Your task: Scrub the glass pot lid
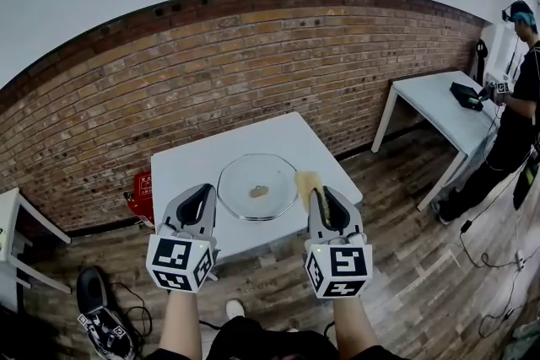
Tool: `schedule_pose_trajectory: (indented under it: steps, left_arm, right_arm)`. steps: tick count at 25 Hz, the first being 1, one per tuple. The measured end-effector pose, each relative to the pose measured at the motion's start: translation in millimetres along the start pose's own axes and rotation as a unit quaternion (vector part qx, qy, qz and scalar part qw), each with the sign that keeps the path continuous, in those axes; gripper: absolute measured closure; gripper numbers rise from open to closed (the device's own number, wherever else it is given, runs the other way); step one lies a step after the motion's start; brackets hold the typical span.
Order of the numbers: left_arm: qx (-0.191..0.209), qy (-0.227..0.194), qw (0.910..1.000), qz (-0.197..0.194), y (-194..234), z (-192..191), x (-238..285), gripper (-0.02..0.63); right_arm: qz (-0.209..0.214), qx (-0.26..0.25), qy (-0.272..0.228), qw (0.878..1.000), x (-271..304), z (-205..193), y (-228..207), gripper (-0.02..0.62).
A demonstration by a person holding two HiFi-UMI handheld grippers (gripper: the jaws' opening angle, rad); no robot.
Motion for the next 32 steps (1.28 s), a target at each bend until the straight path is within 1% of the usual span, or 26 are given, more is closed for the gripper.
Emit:
schedule_pose_trajectory:
  steps: [8,14,22,32]
  left_arm:
    - [0.000,0.002,0.9999,0.012,10.2,-5.5,7.1,0.591]
    - [-0.006,-0.003,0.9999,0.008,29.1,-10.6,25.8,0.591]
    - [-0.013,0.002,0.9999,0.002,67.2,-25.5,66.9,0.591]
    - [-0.031,0.024,0.9992,-0.006,122.5,-60.5,121.9,0.591]
  right_arm:
    - [0.012,0.009,-0.009,1.000,15.8,-0.5,0.0,0.538]
    - [0.007,0.004,-0.010,1.000,42.2,-2.0,2.8,0.538]
    - [-0.004,-0.004,-0.003,1.000,90.9,-10.4,7.2,0.538]
    - [-0.014,-0.006,0.016,1.000,165.5,-33.5,17.6,0.538]
Point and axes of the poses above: the fingertips, and each gripper's own axes: x forward along the fingers, y to its left, z out of its top, the point moved 1 cm from there along -x, backward along the fingers, and after that the axes turned 2 degrees about -z, right-handed, at the moved point
